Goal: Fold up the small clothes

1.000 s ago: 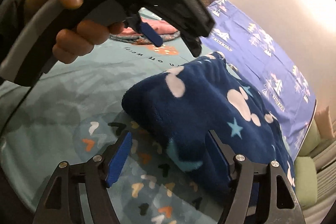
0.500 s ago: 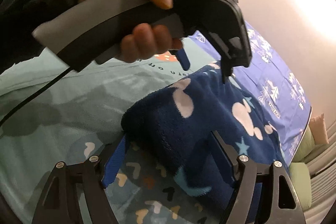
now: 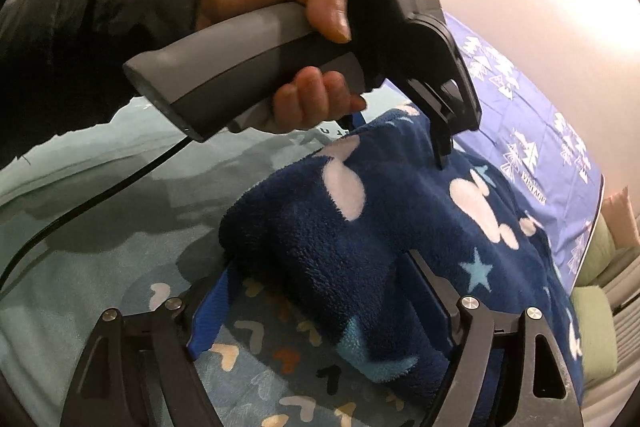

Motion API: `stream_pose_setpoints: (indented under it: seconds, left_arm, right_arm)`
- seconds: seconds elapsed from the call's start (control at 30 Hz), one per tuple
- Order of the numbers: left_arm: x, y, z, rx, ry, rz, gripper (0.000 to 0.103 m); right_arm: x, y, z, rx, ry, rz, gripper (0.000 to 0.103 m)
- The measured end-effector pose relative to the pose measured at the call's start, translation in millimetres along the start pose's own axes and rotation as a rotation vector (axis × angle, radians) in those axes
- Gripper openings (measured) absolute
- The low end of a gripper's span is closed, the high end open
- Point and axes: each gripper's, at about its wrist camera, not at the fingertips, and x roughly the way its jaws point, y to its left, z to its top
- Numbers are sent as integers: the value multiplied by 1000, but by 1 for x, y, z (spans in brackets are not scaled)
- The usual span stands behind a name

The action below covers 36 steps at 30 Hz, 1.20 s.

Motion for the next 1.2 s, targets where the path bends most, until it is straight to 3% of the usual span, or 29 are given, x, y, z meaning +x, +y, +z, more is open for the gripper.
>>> stream_pose_setpoints:
  seconds: [0.37,0.43,0.5,0.6,0.77,1.2]
  left_arm:
    - [16,7,20,26,-9,-60,72]
    - [15,6,22,33,-6,-53,56]
    - [13,8,22,37,-8,-54,42]
    - [6,4,20,51,-33,-48,34]
    - [-4,-18,26,84,-57,4,31]
    - [-38,-87,37,150,-113,88,31]
  right_arm:
    - [9,-4,7,-6,-6,-5,84]
    - [7,-3,8,-4,-20,-17,73]
    - [2,-6,9,7,-40,-21,38]
    - [-9,-19,12,78,-65,28,21]
    - [-28,-51,13,218,-105,97,17]
    - [-71,-110,4,453,-218,164,16]
